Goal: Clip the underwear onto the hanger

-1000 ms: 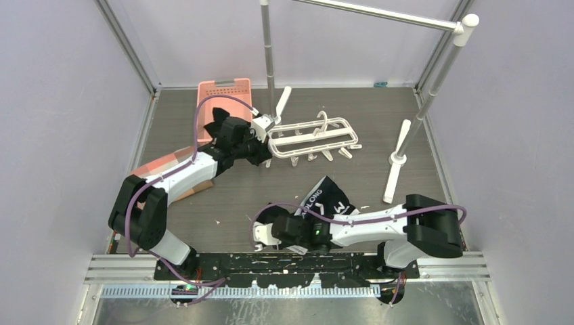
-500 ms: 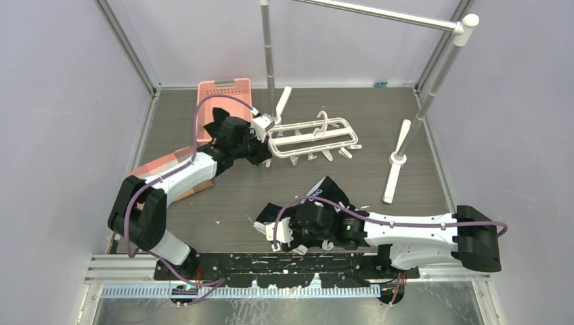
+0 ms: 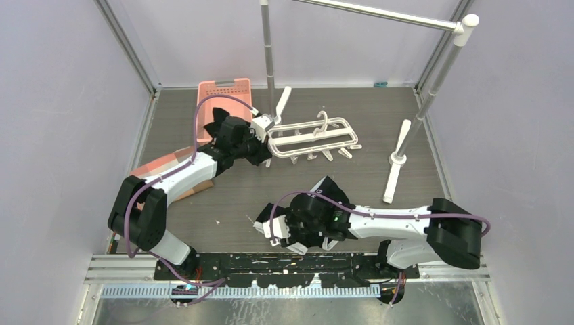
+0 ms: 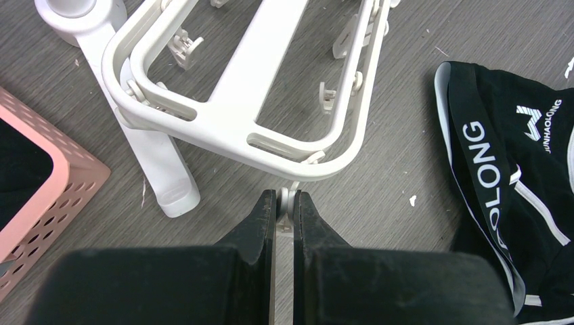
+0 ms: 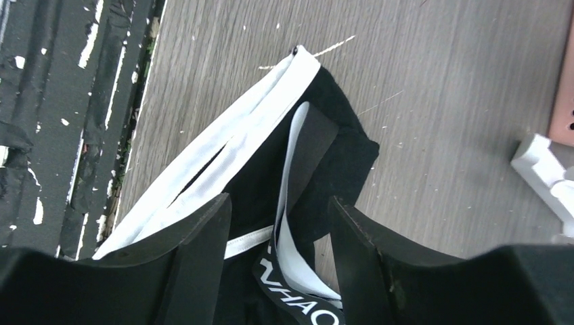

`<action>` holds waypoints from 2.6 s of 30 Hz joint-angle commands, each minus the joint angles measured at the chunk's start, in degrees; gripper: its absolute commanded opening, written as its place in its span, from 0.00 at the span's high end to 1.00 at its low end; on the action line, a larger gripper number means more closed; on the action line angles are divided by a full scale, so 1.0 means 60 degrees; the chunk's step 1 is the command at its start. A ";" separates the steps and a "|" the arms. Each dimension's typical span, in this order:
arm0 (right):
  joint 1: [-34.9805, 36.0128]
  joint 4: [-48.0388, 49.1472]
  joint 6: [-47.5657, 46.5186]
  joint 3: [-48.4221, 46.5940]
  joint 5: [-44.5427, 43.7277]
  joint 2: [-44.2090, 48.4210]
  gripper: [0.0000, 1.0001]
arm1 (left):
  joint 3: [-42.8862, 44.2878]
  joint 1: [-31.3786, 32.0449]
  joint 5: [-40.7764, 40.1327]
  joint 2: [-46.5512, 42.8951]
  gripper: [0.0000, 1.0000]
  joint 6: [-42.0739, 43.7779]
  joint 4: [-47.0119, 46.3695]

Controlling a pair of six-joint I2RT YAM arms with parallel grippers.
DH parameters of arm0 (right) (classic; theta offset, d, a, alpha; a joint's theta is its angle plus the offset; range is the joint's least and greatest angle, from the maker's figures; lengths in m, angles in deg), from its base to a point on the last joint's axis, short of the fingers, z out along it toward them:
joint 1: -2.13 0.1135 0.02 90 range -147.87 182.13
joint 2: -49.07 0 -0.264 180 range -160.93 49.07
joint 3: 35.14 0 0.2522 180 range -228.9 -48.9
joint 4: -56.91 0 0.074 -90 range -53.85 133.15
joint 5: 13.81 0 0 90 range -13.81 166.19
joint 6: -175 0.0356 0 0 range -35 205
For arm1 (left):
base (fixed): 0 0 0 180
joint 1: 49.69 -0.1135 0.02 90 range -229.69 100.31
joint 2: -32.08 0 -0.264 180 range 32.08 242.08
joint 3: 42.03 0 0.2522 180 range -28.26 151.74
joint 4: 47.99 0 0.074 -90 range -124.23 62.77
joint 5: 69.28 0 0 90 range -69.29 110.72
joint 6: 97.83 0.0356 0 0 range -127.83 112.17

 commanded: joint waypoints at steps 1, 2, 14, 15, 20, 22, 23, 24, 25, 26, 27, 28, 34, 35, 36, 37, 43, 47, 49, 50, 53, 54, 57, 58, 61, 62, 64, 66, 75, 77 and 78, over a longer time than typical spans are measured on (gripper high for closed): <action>-0.0110 0.0619 -0.0124 -0.0428 0.0280 -0.0435 0.43 | 0.0399 0.0012 0.0005 -0.0423 1.00 0.0075 -0.0508; -0.0110 0.0714 -0.0125 -0.0400 0.0177 -0.0507 0.45 | 0.0400 0.0009 0.0017 -0.0430 1.00 0.0065 -0.0508; -0.0132 0.0923 -0.0249 -0.0524 -0.0599 -0.1295 0.56 | 0.0396 0.0006 0.0029 -0.0455 1.00 0.0057 -0.0521; -0.0127 0.0838 -0.0256 -0.0579 -0.0591 -0.1347 0.56 | 0.0387 -0.0005 0.0027 -0.0478 1.00 0.0064 -0.0523; -0.0125 0.0745 -0.0249 -0.0717 -0.0638 -0.1468 0.58 | 0.0370 0.0008 0.0029 -0.0497 1.00 0.0071 -0.0537; -0.0130 0.0875 -0.0157 -0.0716 -0.0682 -0.1430 0.62 | 0.0370 -0.0001 0.0042 -0.0498 1.00 0.0059 -0.0537; -0.0125 0.0907 -0.0096 -0.0718 -0.0698 -0.1402 0.65 | 0.0378 0.0000 0.0042 -0.0514 1.00 0.0057 -0.0545; -0.0125 0.0918 -0.0036 -0.0738 -0.0700 -0.1393 0.68 | 0.0372 0.0004 0.0047 -0.0511 1.00 0.0057 -0.0538; -0.0125 0.0920 0.0045 -0.0785 -0.0700 -0.1405 0.70 | 0.0371 -0.0005 0.0042 -0.0514 1.00 0.0057 -0.0545; -0.0126 0.0907 0.0141 -0.0809 -0.0720 -0.1426 0.73 | 0.0373 0.0000 0.0050 -0.0518 1.00 0.0057 -0.0549; -0.0127 0.0896 0.0212 -0.0818 -0.0747 -0.1445 0.75 | 0.0363 0.0003 0.0059 -0.0522 1.00 0.0046 -0.0552; -0.0132 0.0900 0.0266 -0.0802 -0.0776 -0.1457 0.76 | 0.0359 0.0002 0.0071 -0.0514 1.00 0.0035 -0.0552; -0.0125 0.0889 0.0415 -0.0688 -0.0898 -0.1427 0.82 | 0.0352 0.0004 0.0115 -0.0530 1.00 0.0013 -0.0552; -0.0125 0.0889 0.0437 -0.0680 -0.0912 -0.1391 0.86 | 0.0356 -0.0005 0.0124 -0.0525 1.00 0.0013 -0.0552; -0.0125 0.0899 0.0489 -0.0697 -0.0954 -0.1368 0.94 | 0.0349 0.0001 0.0123 -0.0532 1.00 0.0013 -0.0554; -0.0132 0.0892 0.0578 -0.0734 -0.1043 -0.1352 0.99 | 0.0342 -0.0005 0.0136 -0.0550 1.00 0.0013 -0.0563; -0.0376 0.1331 0.1423 -0.0495 -0.0931 -0.0759 0.99 | 0.0164 0.0016 0.0344 -0.0790 1.00 -0.0036 -0.0754; -0.0820 0.2327 0.2058 0.0281 -0.0527 -0.0015 0.99 | 0.0034 0.0008 0.0497 -0.0989 1.00 -0.0088 -0.0815; -0.1135 0.2589 0.2404 0.0433 -0.0090 0.0224 0.99 | 0.0022 0.0009 0.0569 -0.1090 1.00 -0.0082 -0.0767; -0.1280 0.2670 0.2547 0.0455 0.0154 0.0332 0.99 | 0.0019 0.0010 0.0613 -0.1147 1.00 -0.0100 -0.0771; -0.1663 0.2675 0.3012 0.0374 0.0443 0.0467 0.99 | -0.0028 0.0009 0.0691 -0.1340 1.00 -0.0204 -0.0737; -0.1751 0.2584 0.3202 0.0271 0.0263 0.0448 0.99 | -0.0062 0.0009 0.0741 -0.1412 1.00 -0.0294 -0.0749; -0.1926 0.2147 0.3510 0.0009 0.0161 0.0396 0.99 | -0.0309 0.0009 0.1095 -0.1749 1.00 -0.0652 -0.0960; -0.1954 0.2139 0.3559 0.0012 0.0296 0.0384 0.99 | -0.0439 0.0009 0.1207 -0.1864 1.00 -0.0801 -0.1110; -0.2087 0.2163 0.3646 0.0020 0.0723 0.0298 0.99 | -0.0721 0.0009 0.1566 -0.2156 1.00 -0.1186 -0.1386; -0.2131 0.2240 0.3646 0.0053 0.0822 0.0281 0.99 | -0.0775 0.0009 0.1702 -0.2227 1.00 -0.1270 -0.1420; -0.2269 0.2501 0.3661 0.0182 0.1085 0.0317 0.99 | -0.0960 0.0009 0.1797 -0.2382 1.00 -0.1515 -0.1534; -0.2434 0.2814 0.3686 0.0342 0.1387 0.0452 0.99 | -0.1345 0.0009 0.2035 -0.2443 1.00 -0.1825 -0.1928; -0.3406 0.4448 0.3463 0.1370 0.2592 0.1121 0.99 | -0.2498 0.0148 0.2631 -0.2883 1.00 -0.2561 -0.3665; -0.3609 0.4438 0.3204 0.1374 0.3040 0.1142 0.99 | -0.2523 0.0216 0.2711 -0.2825 1.00 -0.2573 -0.3749; -0.3730 0.4449 0.3142 0.1367 0.3297 0.1130 0.99 | -0.2498 0.0245 0.2796 -0.2773 1.00 -0.2592 -0.3757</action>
